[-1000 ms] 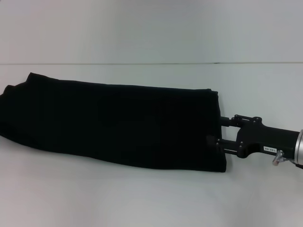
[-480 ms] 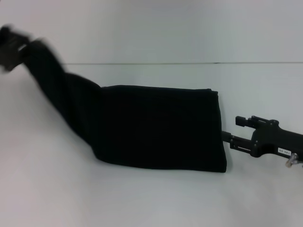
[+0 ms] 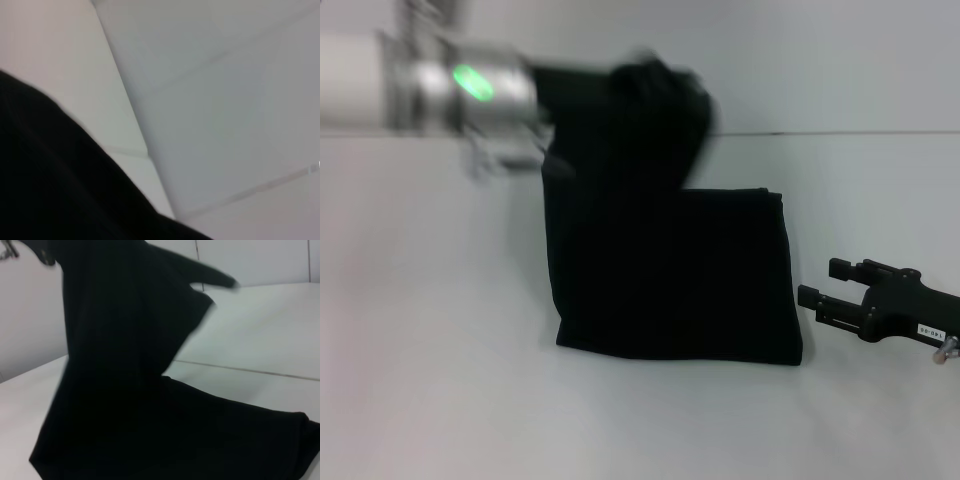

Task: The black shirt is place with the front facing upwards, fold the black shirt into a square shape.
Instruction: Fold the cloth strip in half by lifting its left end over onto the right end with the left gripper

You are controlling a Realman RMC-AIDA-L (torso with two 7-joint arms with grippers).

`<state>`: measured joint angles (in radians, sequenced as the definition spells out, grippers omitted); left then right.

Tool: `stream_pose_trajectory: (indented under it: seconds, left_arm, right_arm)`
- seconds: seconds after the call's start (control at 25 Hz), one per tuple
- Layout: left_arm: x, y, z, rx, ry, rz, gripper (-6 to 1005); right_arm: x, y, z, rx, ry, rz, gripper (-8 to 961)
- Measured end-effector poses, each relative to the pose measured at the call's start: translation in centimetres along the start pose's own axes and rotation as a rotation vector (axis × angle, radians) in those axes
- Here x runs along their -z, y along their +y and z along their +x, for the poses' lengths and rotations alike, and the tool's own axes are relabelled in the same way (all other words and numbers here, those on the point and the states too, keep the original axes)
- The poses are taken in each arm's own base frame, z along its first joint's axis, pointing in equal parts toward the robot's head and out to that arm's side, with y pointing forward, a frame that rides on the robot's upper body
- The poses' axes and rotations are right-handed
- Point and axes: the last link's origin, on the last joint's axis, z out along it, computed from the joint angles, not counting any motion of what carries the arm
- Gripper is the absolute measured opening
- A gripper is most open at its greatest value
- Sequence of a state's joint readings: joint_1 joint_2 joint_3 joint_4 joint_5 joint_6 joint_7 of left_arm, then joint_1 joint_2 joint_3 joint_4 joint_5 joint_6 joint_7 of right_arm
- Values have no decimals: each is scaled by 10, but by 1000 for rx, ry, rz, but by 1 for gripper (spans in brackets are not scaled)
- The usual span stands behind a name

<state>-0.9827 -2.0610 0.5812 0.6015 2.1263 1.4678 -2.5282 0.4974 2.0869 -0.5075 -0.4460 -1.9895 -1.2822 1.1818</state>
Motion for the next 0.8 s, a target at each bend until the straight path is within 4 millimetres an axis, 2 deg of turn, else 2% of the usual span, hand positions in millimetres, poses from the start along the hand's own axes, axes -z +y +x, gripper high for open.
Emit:
stream_pose_trajectory:
  seconds: [0.08,0.16,0.32,0.8]
  left_arm:
    - [-28,-4,-25,12,-44,-6,28]
    - [-47,-11,-48,41,-73,-20,28]
    - [-63,-22,-78,100,-98,-68,28]
    - [-58,-24,-79,89,-88,-77,28]
  right_arm:
    - [-1,1,2,-9,2,2,737]
    - [-3,1,4,-18,6,5,738]
    - [-11,3,3,-53,-14,14,738]
    - [-61,5,-12,-64,33,59,736]
